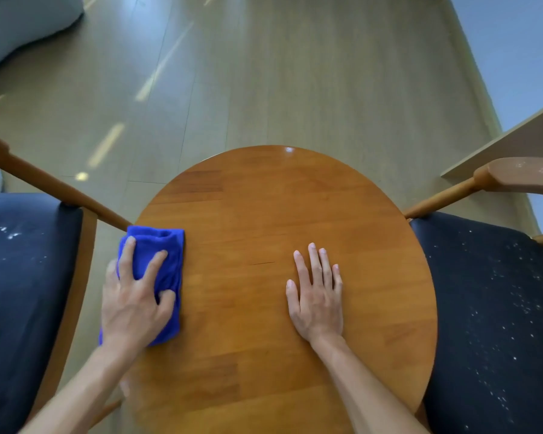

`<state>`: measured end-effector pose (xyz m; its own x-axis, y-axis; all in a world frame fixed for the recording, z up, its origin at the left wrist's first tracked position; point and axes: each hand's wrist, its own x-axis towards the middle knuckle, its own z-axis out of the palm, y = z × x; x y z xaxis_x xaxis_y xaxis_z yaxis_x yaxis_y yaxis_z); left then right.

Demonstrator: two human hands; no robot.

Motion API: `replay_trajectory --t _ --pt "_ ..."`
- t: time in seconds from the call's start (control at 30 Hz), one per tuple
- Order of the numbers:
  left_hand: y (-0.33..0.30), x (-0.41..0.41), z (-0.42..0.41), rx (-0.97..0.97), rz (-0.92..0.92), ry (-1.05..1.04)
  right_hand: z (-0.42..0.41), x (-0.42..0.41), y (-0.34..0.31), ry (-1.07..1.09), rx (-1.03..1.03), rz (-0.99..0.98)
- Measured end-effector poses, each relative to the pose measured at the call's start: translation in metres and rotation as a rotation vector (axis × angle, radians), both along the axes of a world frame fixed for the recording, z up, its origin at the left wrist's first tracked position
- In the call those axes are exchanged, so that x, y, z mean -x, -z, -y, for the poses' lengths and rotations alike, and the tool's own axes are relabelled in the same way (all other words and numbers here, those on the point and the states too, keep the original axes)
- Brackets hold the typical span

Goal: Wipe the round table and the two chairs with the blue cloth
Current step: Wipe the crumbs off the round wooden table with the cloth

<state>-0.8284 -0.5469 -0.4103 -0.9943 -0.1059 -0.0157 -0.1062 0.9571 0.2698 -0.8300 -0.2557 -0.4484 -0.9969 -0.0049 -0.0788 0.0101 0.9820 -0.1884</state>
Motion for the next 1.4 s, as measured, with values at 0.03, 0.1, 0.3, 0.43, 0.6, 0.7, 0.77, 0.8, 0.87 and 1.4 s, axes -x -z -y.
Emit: replay_trajectory --t 0.03,0.1,0.3,0.43,0.6,0.7,0.77,0.8,0.87,1.4 --pt "0.001 -0.015 -0.011 -0.012 -0.001 -0.012 0.001 0.0 0.0 -0.001 -0.002 -0.006" --pt "0.005 -0.048 -0.04 -0.04 -0.003 0.004 0.001 -0.001 0.001 0.0 -0.001 -0.017" --pt "0.026 -0.103 -0.115 -0.136 -0.131 0.499 0.001 -0.001 0.001 0.001 0.002 -0.05" --pt "0.025 -0.061 -0.05 -0.088 -0.151 0.54 -0.001 -0.001 0.003 -0.009 0.001 -0.043" --pt "0.007 -0.03 0.01 -0.011 -0.079 -0.052 0.0 0.0 0.003 -0.009 0.003 -0.018" --pt "0.011 -0.075 -0.015 -0.008 -0.095 0.005 -0.001 -0.001 0.003 -0.006 0.006 -0.009" --pt "0.019 -0.119 -0.048 -0.026 -0.143 0.098 0.0 -0.002 0.002 -0.004 0.0 -0.004" --pt "0.023 -0.139 -0.065 -0.037 -0.17 0.165 0.0 -0.002 0.002 -0.005 -0.005 -0.002" --pt "0.028 -0.161 -0.092 -0.072 -0.196 0.358 0.0 -0.002 0.002 -0.006 -0.01 0.001" --pt "0.016 -0.14 -0.063 -0.046 -0.116 0.083 -0.005 0.002 -0.004 -0.035 0.109 0.122"
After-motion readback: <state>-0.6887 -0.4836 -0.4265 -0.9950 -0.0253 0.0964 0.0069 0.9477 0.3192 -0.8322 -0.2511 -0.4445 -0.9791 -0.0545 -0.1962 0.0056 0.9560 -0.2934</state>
